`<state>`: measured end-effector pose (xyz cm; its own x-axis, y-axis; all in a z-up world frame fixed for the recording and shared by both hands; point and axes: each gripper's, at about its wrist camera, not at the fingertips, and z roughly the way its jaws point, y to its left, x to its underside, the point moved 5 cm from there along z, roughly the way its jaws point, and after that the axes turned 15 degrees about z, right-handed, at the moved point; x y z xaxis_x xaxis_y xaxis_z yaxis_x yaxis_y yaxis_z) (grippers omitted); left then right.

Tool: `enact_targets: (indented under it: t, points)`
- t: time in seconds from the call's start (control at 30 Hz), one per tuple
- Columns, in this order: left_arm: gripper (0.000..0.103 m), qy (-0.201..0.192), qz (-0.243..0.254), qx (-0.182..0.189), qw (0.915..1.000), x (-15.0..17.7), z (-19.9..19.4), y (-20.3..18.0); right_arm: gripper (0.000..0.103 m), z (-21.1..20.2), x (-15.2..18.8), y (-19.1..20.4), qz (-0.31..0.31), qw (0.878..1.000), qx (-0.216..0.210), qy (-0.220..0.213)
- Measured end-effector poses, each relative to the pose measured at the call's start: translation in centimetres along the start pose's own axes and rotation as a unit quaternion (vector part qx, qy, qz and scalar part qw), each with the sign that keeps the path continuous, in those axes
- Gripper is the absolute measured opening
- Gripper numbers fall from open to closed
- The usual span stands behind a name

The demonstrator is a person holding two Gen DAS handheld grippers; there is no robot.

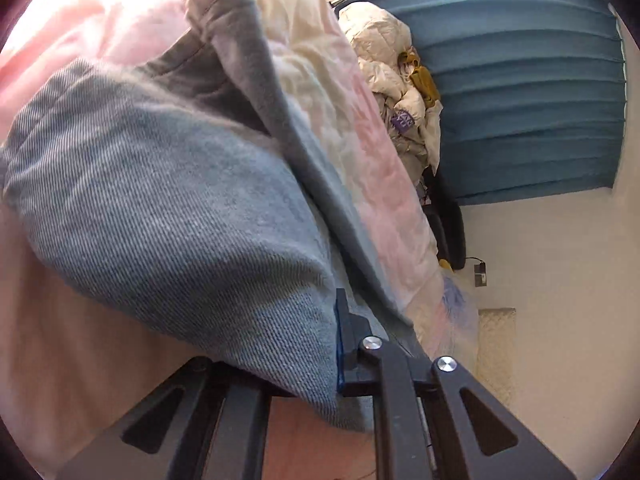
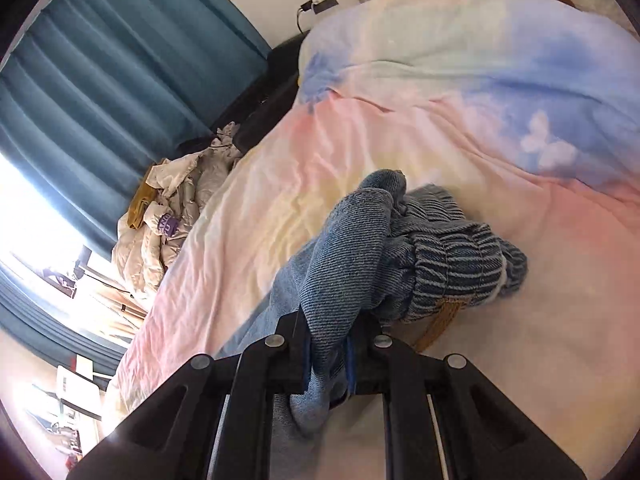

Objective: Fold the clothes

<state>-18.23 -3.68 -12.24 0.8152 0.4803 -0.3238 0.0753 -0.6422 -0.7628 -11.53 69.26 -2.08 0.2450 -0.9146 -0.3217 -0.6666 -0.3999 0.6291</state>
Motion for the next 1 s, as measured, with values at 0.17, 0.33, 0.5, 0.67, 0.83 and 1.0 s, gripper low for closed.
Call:
enact_targets:
  t: [0.17,0.33,0.5,0.67,0.83,1.0]
  points:
    - [0.009,0.019,0.022,-0.032,0.9991,3.6,0.0,2.3,0.012,-0.9,2.8,-3.9,-0.025,1.0,0.014,-0.002]
    - [0.01,0.033,-0.01,-0.015,0.9993,4.0,0.9,4.4,0.035,-0.7,5.0,-4.6,-0.028,0.999,0.033,0.015]
    - [0.014,0.044,0.022,-0.041,0.998,4.4,-0.5,3.1,0.053,-4.6,7.8,-1.6,-0.119,0.99,0.069,-0.036]
    - [0.015,0.036,0.097,-0.094,0.9902,4.4,-2.4,1.0,0.055,-7.6,13.4,5.3,-0.238,0.966,0.047,-0.086]
    - [0.015,0.022,0.167,-0.18,0.9691,5.3,-5.4,0.3,0.055,-7.4,21.9,13.2,-0.318,0.945,-0.007,-0.07]
    - [0.015,-0.014,0.231,-0.25,0.9401,5.9,-8.5,0.0,0.055,-6.3,31.3,19.4,-0.369,0.926,-0.073,-0.028]
